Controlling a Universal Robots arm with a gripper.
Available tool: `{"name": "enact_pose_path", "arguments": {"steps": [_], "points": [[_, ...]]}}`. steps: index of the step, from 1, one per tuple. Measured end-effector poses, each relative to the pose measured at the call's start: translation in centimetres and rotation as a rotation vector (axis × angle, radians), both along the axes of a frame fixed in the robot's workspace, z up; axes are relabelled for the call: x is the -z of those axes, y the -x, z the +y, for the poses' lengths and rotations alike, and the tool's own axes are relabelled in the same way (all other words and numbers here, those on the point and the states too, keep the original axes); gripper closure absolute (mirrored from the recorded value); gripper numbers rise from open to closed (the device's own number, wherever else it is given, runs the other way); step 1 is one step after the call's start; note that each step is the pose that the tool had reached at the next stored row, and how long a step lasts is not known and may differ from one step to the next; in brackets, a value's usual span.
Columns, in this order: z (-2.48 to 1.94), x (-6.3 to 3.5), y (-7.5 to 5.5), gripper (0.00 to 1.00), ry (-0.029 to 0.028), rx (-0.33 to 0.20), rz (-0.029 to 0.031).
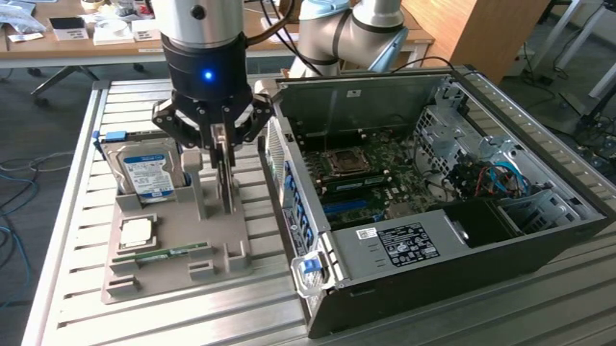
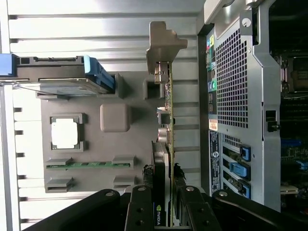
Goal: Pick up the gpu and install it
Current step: 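Pick up the gpu and move the gpu toward the slot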
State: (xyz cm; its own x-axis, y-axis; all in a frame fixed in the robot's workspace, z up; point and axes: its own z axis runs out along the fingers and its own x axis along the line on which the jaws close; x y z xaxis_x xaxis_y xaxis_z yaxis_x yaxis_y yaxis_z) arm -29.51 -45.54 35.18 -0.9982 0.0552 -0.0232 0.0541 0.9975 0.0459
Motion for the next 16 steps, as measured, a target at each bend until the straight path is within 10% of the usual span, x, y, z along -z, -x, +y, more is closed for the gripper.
{"name": "enact_pose_path", "arguments": {"steps": [16], "points": [[0.0,-1.3,0.0,0.73,-0.0001,0.0,0.0]]}}
